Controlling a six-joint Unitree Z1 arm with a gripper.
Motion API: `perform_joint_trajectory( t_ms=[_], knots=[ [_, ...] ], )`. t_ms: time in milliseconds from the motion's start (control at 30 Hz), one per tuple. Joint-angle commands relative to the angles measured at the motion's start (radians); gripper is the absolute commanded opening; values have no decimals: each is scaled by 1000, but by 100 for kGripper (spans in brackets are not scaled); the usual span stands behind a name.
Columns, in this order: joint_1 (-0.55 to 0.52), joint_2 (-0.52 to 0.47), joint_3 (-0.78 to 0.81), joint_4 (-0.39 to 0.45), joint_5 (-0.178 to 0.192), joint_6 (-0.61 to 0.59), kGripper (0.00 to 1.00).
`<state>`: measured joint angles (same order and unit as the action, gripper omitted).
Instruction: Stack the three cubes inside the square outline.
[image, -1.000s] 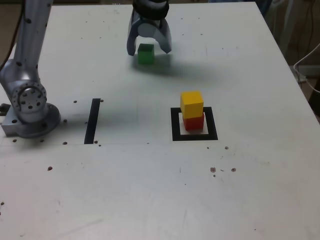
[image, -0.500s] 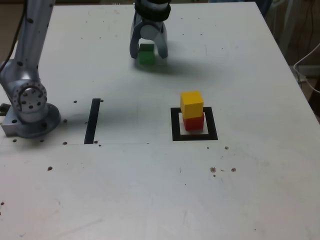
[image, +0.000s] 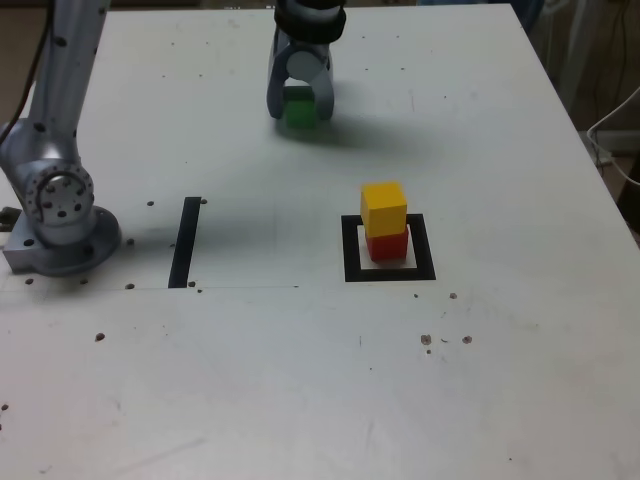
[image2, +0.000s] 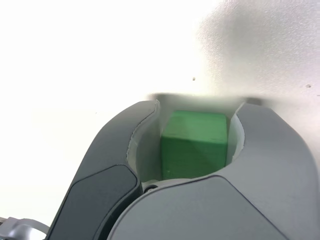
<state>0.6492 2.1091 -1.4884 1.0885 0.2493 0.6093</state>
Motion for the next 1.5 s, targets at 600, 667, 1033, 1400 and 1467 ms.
perform_joint_trajectory(
  t_ms=[600,667,1033,1400,1467],
  knots=[
    [-209,-161,-144,245,-1,-104,8],
    [-250,-164,-175,304,-5,-157,8],
    [-429,-165,-357,537,-88,-422,8],
    [-574,-130,-374,543,-127,-610,8],
    [-593,-124,-381,543,-130,-622,8]
  ],
)
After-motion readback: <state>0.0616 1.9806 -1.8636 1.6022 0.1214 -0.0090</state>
